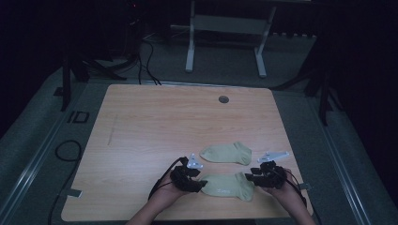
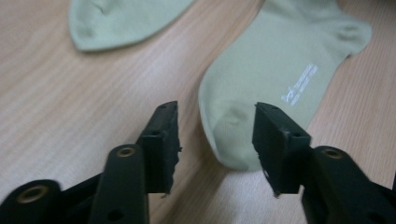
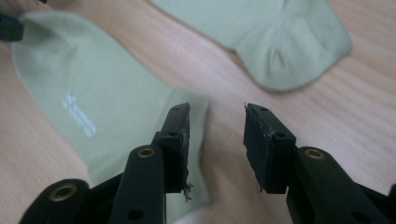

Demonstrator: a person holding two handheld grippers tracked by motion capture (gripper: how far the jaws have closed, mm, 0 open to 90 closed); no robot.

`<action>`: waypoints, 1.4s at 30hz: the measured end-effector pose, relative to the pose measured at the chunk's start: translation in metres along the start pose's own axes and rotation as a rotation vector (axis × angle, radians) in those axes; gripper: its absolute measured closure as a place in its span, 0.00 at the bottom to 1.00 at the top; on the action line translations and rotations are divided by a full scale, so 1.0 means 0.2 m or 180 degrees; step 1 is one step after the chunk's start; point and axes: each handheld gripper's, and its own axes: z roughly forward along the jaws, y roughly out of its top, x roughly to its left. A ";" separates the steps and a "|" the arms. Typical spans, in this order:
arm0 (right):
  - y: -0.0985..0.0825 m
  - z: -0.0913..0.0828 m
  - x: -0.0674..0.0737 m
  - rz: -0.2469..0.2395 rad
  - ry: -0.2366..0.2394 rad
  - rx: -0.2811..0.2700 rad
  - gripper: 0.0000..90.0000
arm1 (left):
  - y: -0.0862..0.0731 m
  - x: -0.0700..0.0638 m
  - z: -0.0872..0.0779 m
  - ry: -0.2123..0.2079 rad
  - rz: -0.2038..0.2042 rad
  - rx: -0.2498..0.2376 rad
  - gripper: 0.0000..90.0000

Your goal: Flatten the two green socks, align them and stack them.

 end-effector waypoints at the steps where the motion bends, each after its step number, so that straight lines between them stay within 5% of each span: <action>1: -0.02 0.00 0.01 -0.0017 0.0009 0.0013 0.69 | 0.00 0.00 0.00 -0.0003 -0.0013 0.0004 0.58; 7: -0.09 0.02 0.07 -0.0137 -0.0060 0.0186 0.73 | -0.01 -0.01 0.02 -0.0056 0.0046 0.0047 0.63; 12: -0.11 0.03 0.09 -0.0219 -0.0121 0.0209 0.86 | 0.00 -0.01 0.04 -0.0017 0.0086 0.0139 0.72; 18: -0.11 0.04 0.09 -0.0123 -0.0055 0.0189 0.93 | 0.00 0.01 0.05 0.0003 -0.0013 0.0027 0.96; 22: -0.10 0.02 0.09 -0.0052 -0.0058 0.0159 0.94 | 0.01 0.00 0.05 -0.0020 0.0012 0.0078 0.98; 26: -0.06 -0.03 0.08 -0.0040 -0.0063 0.0051 0.94 | 0.04 0.00 0.00 0.0032 -0.0045 -0.0080 0.98; 35: 0.11 -0.13 0.00 -0.0035 -0.0232 -0.0198 0.94 | 0.18 0.06 -0.06 0.0178 -0.0076 -0.0326 0.98; 42: 0.26 -0.10 -0.16 0.0143 -0.0245 -0.0223 0.94 | 0.30 0.15 -0.05 0.0284 -0.0109 -0.0298 0.98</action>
